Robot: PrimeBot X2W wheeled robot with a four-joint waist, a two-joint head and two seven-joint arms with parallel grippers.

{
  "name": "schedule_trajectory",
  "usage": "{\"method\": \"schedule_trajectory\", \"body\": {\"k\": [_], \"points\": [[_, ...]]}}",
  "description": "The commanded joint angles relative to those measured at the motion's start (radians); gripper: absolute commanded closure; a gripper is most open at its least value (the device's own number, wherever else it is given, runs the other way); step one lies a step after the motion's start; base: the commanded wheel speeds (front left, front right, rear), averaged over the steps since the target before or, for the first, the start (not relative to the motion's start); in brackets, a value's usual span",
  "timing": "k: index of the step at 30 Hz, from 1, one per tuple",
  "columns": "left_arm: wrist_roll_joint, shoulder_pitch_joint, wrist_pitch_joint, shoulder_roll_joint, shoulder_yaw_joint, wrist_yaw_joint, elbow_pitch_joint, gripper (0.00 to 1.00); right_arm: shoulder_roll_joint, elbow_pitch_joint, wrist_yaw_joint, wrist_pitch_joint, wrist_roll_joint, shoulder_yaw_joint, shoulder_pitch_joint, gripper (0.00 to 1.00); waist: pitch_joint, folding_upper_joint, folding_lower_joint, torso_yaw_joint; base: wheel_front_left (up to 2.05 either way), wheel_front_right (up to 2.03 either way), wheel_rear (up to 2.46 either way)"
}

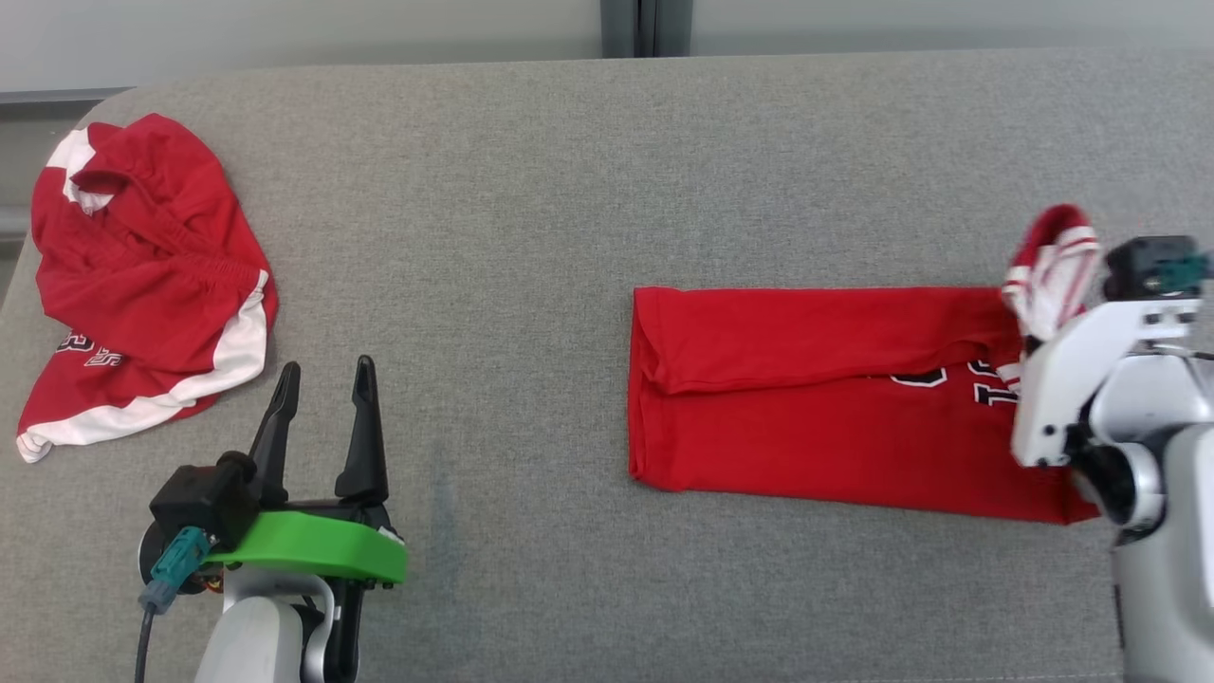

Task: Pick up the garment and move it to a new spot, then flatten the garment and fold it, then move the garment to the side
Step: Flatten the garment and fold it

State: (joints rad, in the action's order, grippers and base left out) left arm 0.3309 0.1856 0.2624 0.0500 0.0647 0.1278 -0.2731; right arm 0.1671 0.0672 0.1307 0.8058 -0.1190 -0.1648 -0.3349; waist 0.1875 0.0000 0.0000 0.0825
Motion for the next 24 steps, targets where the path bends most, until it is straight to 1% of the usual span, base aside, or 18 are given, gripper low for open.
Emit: {"method": "schedule_trajectory", "body": {"k": [1,4,7,11,15,24], "points": [[0.009,-0.004,0.003,0.001,0.001,0.004,0.002,0.00,-0.008,-0.007,0.000,0.006,-0.013,0.057,-0.008,1.00,0.001,0.0000,0.0000,0.004,0.00,0.00,0.00],[0.009,0.005,0.003,0.001,0.007,0.004,0.001,0.00,-0.024,0.004,0.000,0.007,-0.038,0.166,-0.036,1.00,0.004,0.0000,0.0000,0.014,0.00,0.00,0.00],[0.011,0.017,0.003,0.001,0.015,0.004,0.000,0.00,-0.044,0.042,0.000,-0.009,-0.056,0.256,-0.067,1.00,0.009,0.0000,0.0000,0.026,0.00,0.00,0.00],[0.016,0.028,0.003,0.001,0.027,0.004,-0.004,0.00,-0.073,0.108,0.000,-0.028,-0.077,0.338,-0.116,1.00,0.016,0.0000,0.0000,0.047,0.00,0.00,0.00],[0.017,0.041,0.003,0.001,0.041,0.004,-0.010,0.00,-0.093,0.187,0.000,-0.048,-0.085,0.391,-0.158,1.00,0.021,0.0000,0.0000,0.067,0.00,0.00,0.00],[0.025,0.055,0.003,0.002,0.065,0.004,-0.015,0.00,-0.115,0.321,0.000,-0.112,-0.120,0.432,-0.227,1.00,0.033,0.0000,0.0000,0.103,0.00,0.00,0.00]]}}
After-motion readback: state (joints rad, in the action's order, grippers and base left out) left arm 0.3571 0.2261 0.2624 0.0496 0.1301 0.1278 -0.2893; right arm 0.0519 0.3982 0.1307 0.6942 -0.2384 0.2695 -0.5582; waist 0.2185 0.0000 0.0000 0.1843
